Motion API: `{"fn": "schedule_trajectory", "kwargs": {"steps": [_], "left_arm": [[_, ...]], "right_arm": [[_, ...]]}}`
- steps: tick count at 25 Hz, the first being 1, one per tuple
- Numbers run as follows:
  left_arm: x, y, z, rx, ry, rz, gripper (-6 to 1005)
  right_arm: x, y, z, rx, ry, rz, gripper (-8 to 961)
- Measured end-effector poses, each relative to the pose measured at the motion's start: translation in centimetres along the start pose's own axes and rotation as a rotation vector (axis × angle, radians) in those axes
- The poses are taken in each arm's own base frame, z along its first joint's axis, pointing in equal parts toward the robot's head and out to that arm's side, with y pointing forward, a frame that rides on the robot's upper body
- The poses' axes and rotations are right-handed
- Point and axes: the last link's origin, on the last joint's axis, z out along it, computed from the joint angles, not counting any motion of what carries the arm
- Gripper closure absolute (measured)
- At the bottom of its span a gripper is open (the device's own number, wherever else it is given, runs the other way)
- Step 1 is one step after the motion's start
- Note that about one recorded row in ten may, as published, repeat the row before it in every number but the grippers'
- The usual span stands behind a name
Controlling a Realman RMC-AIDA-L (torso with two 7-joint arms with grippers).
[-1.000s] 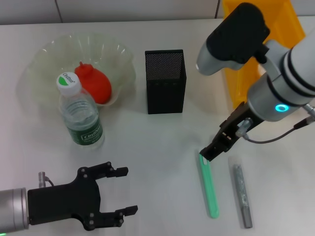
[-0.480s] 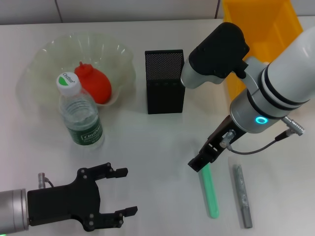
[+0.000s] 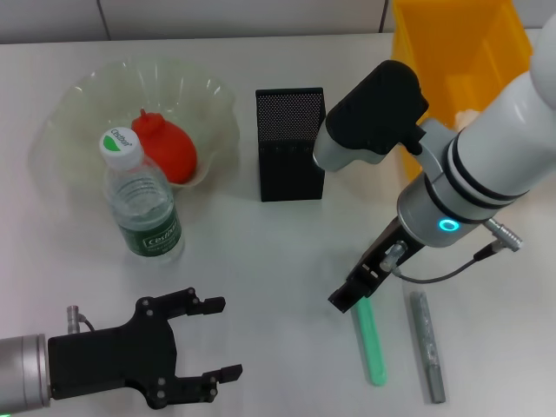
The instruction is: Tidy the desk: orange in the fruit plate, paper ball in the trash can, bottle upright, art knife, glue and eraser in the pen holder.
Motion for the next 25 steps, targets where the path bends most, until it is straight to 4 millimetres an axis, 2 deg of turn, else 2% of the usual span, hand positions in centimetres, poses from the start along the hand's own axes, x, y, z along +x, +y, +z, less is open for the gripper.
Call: {"fn": "schedule_trajectory", "kwargs": {"steps": [7,13,25], "left_arm": [[0.0,0.0,0.0,0.003,0.001,0.000,197],[0.0,-0.1,-0.1,0.006,0.002,-0.001,197],[0.0,-0.1,-0.1,0.005,0.002,0.000,197]], "right_arm": [[0.0,-0.2,0.8,-0.015,0.028,0.012,210],[0.0,-0.2,0.9,-0.019,0.028,0.012,448],[-0.4,0.1,1.3,-0.025,0.032,-0.001,630]]}}
